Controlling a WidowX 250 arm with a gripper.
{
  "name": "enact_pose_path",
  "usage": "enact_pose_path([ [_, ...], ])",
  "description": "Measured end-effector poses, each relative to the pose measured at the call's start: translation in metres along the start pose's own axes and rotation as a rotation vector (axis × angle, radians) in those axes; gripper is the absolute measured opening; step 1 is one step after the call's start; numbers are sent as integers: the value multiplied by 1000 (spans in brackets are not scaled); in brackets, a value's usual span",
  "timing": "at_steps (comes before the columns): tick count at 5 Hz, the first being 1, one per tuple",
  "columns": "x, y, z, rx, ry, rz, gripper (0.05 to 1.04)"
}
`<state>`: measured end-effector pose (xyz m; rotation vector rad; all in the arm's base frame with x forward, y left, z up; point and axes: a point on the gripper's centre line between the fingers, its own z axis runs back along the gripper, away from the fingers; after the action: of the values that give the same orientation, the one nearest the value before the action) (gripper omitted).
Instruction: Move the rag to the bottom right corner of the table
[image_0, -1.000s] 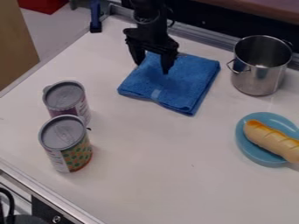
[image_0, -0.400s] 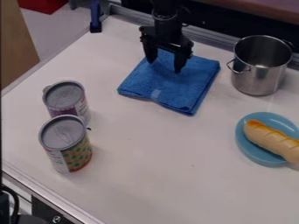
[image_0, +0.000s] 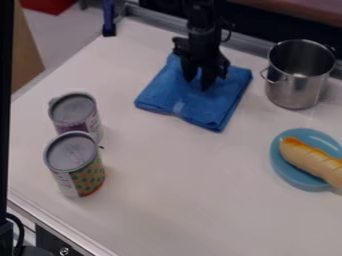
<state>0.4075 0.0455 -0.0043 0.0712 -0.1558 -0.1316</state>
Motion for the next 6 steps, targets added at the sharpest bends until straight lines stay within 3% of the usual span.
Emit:
enact_pose_path([
  [1, 2, -3, -4, -30, 23, 38, 189],
  [2, 4, -2, -7, -17, 2, 27, 67],
  [3, 0, -5, -10, -32, 9, -83, 53],
  [6, -44, -13, -5, -32, 23, -423, 53],
])
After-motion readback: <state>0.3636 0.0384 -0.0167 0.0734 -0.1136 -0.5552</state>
